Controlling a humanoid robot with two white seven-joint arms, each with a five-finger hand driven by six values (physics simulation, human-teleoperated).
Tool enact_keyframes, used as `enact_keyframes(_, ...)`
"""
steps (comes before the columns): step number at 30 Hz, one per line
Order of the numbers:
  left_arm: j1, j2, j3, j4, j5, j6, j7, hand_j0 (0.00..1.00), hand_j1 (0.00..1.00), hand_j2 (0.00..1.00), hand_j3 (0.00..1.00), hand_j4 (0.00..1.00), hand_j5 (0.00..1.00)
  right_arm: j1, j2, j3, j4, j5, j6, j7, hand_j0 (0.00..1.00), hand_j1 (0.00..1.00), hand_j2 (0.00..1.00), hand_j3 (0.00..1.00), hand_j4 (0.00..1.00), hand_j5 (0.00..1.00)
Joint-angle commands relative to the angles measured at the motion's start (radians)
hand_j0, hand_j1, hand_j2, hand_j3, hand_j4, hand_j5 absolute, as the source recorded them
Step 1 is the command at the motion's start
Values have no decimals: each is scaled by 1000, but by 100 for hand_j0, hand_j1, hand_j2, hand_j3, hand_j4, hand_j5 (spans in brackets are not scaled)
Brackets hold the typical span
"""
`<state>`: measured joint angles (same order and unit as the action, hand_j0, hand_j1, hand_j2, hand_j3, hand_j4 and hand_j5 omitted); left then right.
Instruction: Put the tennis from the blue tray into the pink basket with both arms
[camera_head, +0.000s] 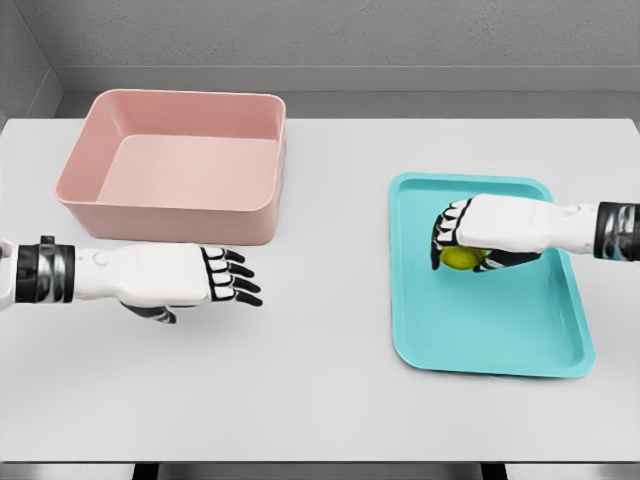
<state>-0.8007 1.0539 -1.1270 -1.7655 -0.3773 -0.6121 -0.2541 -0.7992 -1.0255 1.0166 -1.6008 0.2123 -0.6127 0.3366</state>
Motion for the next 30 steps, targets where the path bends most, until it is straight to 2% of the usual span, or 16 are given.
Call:
enact_keyframes(1, 0, 1, -4, 0, 37, 1, 10, 100, 100, 100, 100, 100, 100, -2, 13, -1, -7, -7, 2, -1, 52, 52, 52, 52, 52, 52)
enact_keyframes(6, 6, 17, -7, 0, 37, 1, 4, 100, 100, 100, 100, 100, 100, -6, 65, 0, -8, -7, 2, 1, 52, 52, 52, 52, 52, 52)
enact_keyframes(16, 8, 23, -7, 0, 31, 1, -1, 100, 100, 100, 100, 100, 100, -8, 193, 4, -7, -7, 2, 71, 52, 52, 52, 52, 52, 52)
enact_keyframes(21, 8, 84, -4, 0, 26, 1, -10, 100, 100, 100, 100, 100, 100, -21, 242, 4, -7, -7, 2, 88, 52, 52, 52, 52, 52, 52)
enact_keyframes(25, 8, 94, -7, 0, 25, 1, -23, 100, 100, 100, 100, 100, 100, -41, 266, 8, -8, -7, 2, 88, 52, 52, 52, 52, 52, 52)
enact_keyframes(26, 9, 94, -7, 0, 25, 1, -56, 100, 100, 100, 100, 100, 100, -41, 281, 11, -7, -7, 2, 90, 52, 52, 52, 52, 52, 52)
enact_keyframes(30, 9, 101, -7, 0, 25, 1, -63, 100, 100, 100, 100, 100, 100, -41, 358, 22, -4, -8, 2, 136, 52, 52, 52, 52, 52, 52)
